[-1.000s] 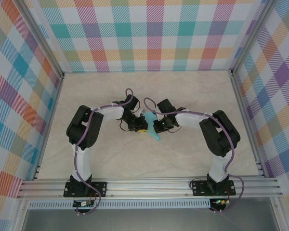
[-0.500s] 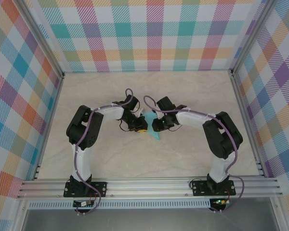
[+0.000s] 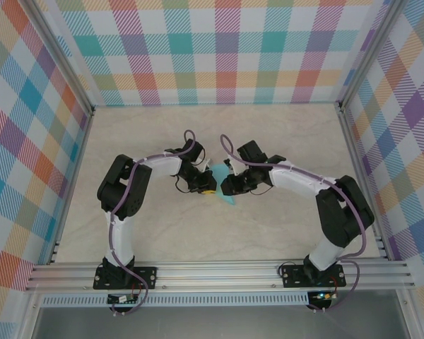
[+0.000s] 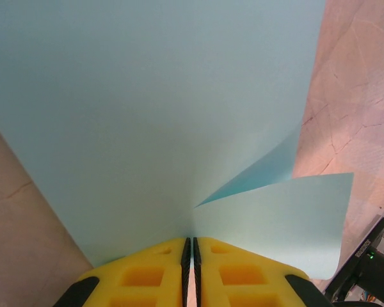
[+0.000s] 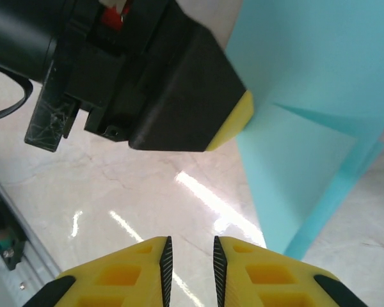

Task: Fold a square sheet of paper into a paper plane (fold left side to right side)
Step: Third fold the triangle at the center of the table.

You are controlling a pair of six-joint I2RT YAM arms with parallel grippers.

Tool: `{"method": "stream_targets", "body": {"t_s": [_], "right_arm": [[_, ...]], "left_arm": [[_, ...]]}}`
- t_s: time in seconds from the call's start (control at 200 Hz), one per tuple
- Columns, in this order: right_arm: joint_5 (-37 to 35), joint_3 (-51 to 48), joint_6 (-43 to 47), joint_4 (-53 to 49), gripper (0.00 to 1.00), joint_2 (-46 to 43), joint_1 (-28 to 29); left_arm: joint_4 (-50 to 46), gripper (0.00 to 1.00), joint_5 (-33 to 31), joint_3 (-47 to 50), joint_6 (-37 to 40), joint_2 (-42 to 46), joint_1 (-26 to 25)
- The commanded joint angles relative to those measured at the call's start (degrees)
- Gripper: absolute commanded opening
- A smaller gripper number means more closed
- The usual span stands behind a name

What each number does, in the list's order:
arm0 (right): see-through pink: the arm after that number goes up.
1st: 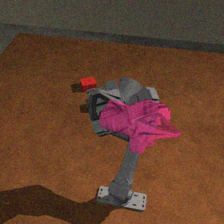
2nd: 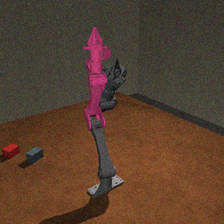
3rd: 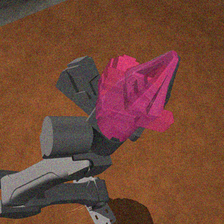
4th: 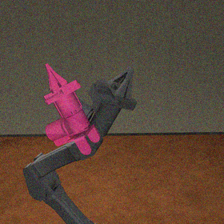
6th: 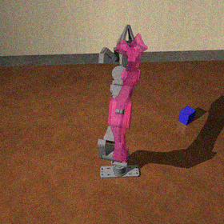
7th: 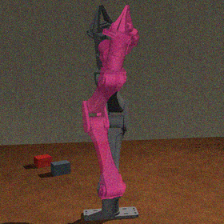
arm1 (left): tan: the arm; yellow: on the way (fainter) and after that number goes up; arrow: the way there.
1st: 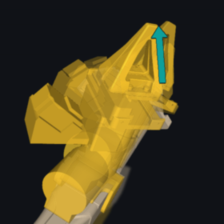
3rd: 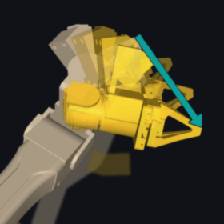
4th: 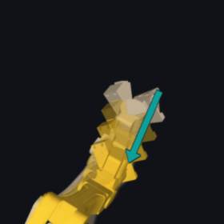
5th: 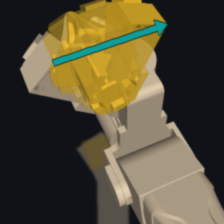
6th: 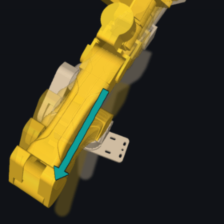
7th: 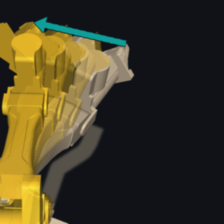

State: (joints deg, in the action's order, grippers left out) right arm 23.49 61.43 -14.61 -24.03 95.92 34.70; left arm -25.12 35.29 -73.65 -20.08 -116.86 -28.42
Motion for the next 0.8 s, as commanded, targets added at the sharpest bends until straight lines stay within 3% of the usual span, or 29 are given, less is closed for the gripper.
{"method": "stream_targets", "body": {"t_s": [0.0,0.255,0.795], "right_arm": [[4.14,1.33,-1.22,-0.43,0.25,3.15,-0.16],[1.25,3.17,-0.34,-3.41,0.23,8.58,-0.16],[-1.86,2.29,-0.68,-4.94,0.22,10.95,-0.16]], "left_arm": [[-1.27,0.13,-2.5,0.86,0.74,-0.92,-0.32],[-1.68,0.13,-2.68,0.44,0.83,-0.83,-0.32],[-2.12,0.13,-2.86,0.08,1.04,-1.08,-0.32]]}}
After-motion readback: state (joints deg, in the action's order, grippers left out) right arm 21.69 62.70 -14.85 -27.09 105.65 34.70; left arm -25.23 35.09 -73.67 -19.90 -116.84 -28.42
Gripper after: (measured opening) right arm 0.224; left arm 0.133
